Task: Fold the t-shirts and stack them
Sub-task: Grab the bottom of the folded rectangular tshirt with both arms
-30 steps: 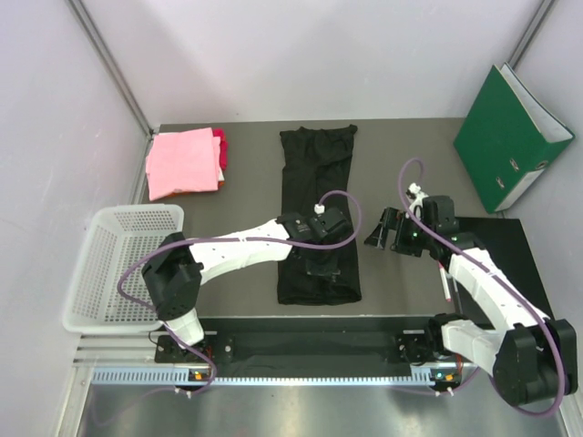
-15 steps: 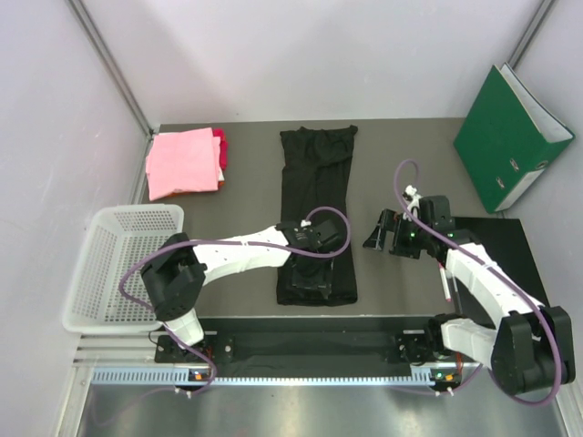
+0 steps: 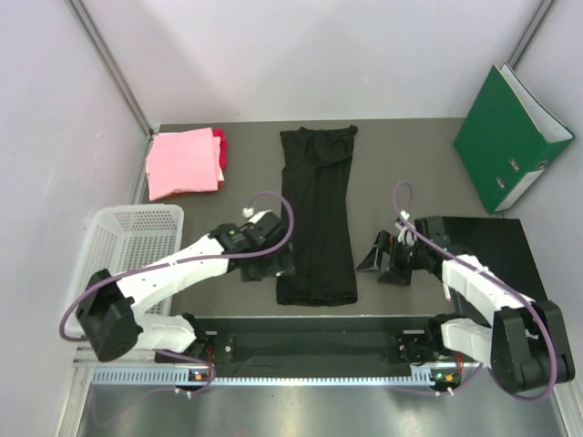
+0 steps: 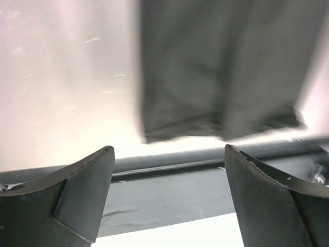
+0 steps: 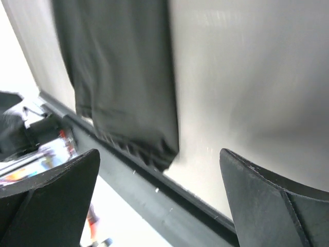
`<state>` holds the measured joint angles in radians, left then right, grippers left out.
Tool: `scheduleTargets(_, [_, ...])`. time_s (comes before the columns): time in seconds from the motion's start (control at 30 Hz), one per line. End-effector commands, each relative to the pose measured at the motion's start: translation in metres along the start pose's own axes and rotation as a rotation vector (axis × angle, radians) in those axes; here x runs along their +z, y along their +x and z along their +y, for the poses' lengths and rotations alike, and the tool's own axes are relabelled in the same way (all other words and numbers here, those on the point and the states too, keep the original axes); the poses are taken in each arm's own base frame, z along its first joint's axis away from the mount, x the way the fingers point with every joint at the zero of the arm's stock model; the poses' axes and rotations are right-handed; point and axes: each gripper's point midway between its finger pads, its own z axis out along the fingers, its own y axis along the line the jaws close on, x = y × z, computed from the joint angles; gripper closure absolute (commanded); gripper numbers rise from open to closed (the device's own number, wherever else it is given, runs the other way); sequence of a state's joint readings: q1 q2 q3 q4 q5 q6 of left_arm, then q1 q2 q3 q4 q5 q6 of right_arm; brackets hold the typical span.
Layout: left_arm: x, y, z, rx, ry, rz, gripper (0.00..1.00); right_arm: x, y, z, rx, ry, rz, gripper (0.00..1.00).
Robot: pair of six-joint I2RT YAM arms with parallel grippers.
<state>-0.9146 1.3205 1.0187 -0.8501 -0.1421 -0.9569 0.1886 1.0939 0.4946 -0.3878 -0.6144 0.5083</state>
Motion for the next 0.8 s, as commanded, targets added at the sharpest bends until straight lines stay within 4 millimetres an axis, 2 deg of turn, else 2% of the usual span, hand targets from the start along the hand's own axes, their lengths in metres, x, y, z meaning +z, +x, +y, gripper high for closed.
scheduleTargets(0.0, [0.023,0.021,0.033,-0.136,0.036,0.073,0.1,0.01,0.017,0.009,0.119,-0.098,0.06,0.01])
scheduleTargets(0.03, [0.029,0.012,0.034,-0.18,0.065,0.047,0.11,0.012,0.02,0.008,0.127,-0.094,0.069,0.02])
scheduleTargets(0.07, [0.032,0.023,0.035,-0.194,0.097,0.09,0.11,0.014,0.021,0.007,0.14,-0.095,0.071,0.02])
scheduleTargets(0.17, [0.044,0.027,0.03,-0.225,0.138,0.12,0.12,0.02,0.025,0.005,0.168,-0.096,0.079,0.05])
scheduleTargets(0.23, [0.053,0.031,0.025,-0.238,0.157,0.146,0.14,0.025,0.024,0.007,0.187,-0.106,0.079,0.12])
scheduleTargets(0.33, [0.062,0.038,0.019,-0.26,0.175,0.196,0.16,0.033,0.037,0.001,0.244,-0.081,0.128,0.21])
scheduleTargets(0.57, [0.075,0.038,0.013,-0.287,0.18,0.212,0.32,0.043,0.073,-0.015,0.338,0.013,0.292,0.36])
scheduleTargets(0.6, [0.075,0.038,0.013,-0.288,0.179,0.219,0.38,0.044,0.079,-0.016,0.35,0.024,0.318,0.39])
scheduleTargets(0.77, [0.079,0.04,0.013,-0.287,0.166,0.23,0.55,0.044,0.094,-0.019,0.382,0.059,0.386,0.55])
